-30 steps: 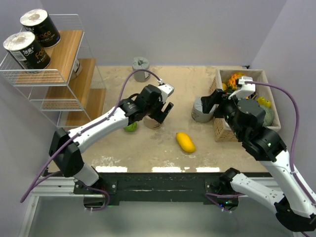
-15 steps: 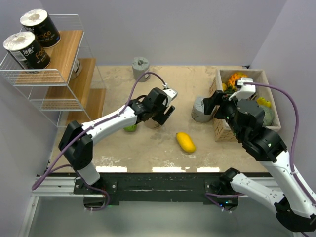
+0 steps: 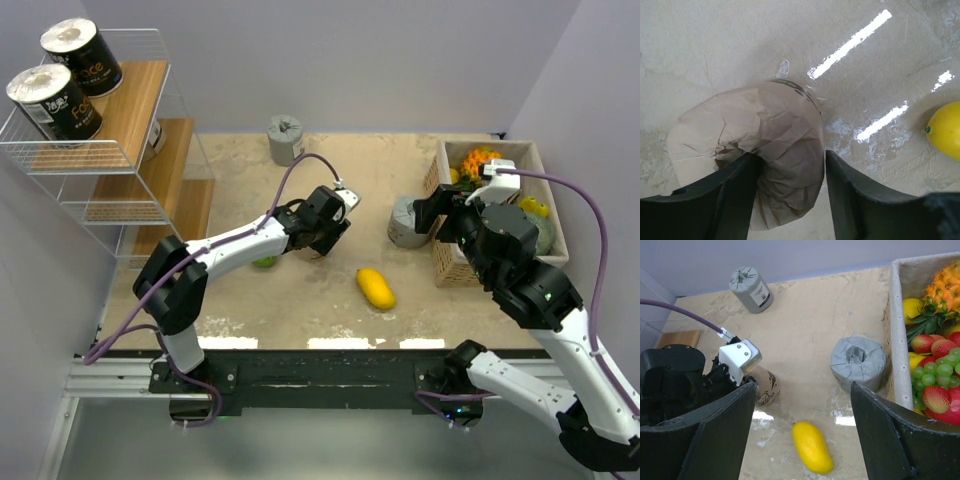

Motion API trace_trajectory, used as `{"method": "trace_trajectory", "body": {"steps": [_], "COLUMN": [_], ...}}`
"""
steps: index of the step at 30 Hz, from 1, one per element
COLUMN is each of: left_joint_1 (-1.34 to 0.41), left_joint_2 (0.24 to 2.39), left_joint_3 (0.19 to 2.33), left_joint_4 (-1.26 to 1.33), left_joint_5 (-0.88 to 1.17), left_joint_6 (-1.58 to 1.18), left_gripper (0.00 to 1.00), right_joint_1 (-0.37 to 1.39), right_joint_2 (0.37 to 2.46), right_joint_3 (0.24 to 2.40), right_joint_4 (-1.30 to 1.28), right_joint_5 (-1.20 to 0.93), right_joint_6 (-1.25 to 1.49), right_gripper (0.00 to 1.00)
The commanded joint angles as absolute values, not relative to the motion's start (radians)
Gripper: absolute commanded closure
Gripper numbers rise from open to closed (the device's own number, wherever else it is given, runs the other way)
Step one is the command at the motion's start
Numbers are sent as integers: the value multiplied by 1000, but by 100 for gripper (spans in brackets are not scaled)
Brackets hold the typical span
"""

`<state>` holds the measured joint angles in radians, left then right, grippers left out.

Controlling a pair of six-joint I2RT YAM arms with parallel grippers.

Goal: Place and organize the paper towels onto the shelf

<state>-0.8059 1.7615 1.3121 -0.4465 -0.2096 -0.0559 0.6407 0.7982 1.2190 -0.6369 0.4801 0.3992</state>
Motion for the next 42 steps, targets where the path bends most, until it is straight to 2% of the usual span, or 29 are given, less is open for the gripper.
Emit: {"method": "trace_trajectory", "body": {"steps": [1, 6, 14, 26, 33, 42], "left_joint_1": [-808, -810, -810, -785, -663, -577], "left_joint_2": [1741, 1700, 1654, 1598, 1511, 1381], "left_joint_3": [1307, 1318, 1380, 1661, 1709, 1652], "left_joint_4": [-428, -434, -488, -656, -739, -729], "left_joint_5": [-270, -313, -422, -699, -779, -867], "left_joint_6": [-51, -52, -11, 116, 97, 112], "left_gripper": [44, 52, 57, 57, 59, 59], "right_joint_1": [638, 640, 638, 640, 640, 638], "right_joint_2": [796, 801, 802, 816, 819, 804], "right_joint_3": [1220, 1215, 1227, 1252, 1255, 1229], "right_joint_4": [-614, -607, -606, -617, -626, -618], "right_joint_5": [497, 491, 477, 451, 434, 417], "right_joint_6": [393, 396, 394, 408, 420, 422], "right_gripper": [20, 20, 20, 20, 20, 19]}}
